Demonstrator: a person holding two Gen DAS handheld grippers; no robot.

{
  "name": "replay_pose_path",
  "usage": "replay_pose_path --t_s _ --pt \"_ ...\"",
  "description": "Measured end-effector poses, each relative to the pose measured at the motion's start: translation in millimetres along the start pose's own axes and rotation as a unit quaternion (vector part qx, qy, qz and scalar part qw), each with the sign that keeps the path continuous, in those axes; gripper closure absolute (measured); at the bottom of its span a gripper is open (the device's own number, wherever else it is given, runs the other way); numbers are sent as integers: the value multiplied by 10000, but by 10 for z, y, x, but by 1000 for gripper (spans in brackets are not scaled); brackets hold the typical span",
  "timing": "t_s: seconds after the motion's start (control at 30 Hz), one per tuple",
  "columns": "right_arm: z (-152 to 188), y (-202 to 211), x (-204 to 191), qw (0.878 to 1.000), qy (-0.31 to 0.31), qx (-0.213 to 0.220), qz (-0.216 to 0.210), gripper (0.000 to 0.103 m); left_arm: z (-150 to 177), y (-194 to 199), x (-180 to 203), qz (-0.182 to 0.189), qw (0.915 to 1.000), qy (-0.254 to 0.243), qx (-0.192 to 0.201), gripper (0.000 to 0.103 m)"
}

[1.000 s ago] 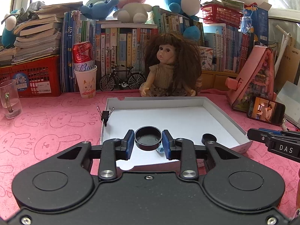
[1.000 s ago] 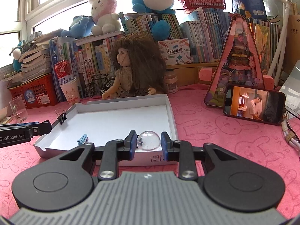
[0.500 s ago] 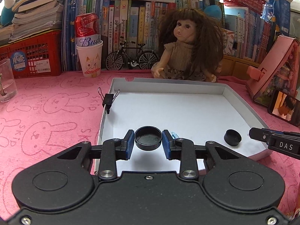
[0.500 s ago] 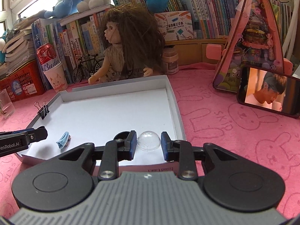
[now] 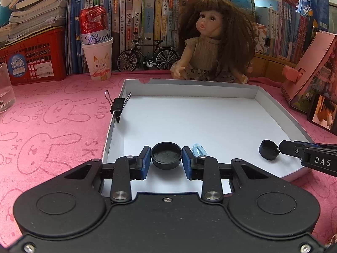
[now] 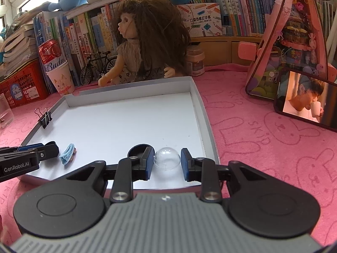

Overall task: Organize rigid objects
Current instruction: 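Carry the black lid and clear ball in both tools over the white tray, then open both tools to release the black lid and clear ball into the tray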

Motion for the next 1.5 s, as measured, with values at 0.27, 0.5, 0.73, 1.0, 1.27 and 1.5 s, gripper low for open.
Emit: replay_pose_path --t_s 0.27,0.5,0.73,1.0,1.27,1.5 --pt "-38 100 -14 9998 -71 138 -130 48 -33 136 12 45 9999 -7 98 56" --pt "-59 262 -51 9994 3 288 -197 32 -47 384 73 155 9993 -176 308 30" --pt "-46 470 -87 9983 28 442 -368 19 -45 695 119 368 9976 -247 529 20" --pt "36 727 -136 9972 266 591 -366 15 85 977 142 586 9964 -253 552 17" --pt "194 1008 -149 9956 367 708 -486 14 256 1239 71 691 9954 -212 627 17" --pt "394 1220 -132 9948 531 779 -398 12 449 1443 52 801 9944 -212 649 16"
Point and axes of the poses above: each gripper's, at about its wrist camera, not at the fingertips, and y roughly against the way its jaws point, x to its right, z to its underside, the point moved 7 cm from there along -y, roughly the way its jaws point, and after that the axes turned 8 degrees about -z, right-handed, at the moved point
